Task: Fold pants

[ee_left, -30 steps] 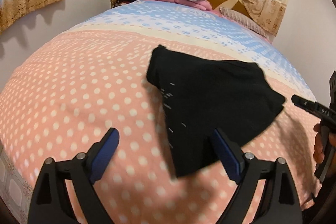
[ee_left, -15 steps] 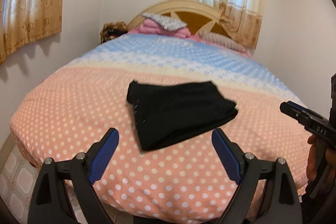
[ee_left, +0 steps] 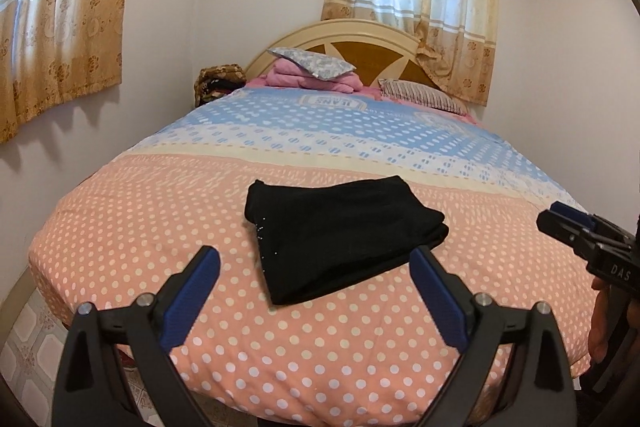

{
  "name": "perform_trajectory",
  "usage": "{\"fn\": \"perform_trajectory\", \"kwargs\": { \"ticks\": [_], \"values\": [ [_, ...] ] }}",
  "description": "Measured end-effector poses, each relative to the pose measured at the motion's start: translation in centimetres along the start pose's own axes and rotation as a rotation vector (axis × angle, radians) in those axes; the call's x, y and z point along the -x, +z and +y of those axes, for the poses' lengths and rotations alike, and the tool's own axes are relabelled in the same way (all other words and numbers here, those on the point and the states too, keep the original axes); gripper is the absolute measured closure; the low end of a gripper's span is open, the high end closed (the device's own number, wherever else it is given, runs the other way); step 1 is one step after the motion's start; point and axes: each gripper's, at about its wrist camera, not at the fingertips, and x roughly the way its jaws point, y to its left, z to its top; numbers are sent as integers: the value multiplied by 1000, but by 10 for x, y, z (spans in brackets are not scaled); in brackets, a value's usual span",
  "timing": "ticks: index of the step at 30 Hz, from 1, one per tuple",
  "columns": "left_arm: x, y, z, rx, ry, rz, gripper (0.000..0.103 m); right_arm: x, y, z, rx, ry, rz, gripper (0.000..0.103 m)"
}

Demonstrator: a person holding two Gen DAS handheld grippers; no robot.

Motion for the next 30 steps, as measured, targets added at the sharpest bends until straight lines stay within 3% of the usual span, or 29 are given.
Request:
{"fn": "perform_trajectory", "kwargs": {
  "ticks": [30],
  "values": [
    [3, -2, -8, -5, -10, -2, 5, 6, -1, 7, 14, -2, -7, 36]
  ]
}}
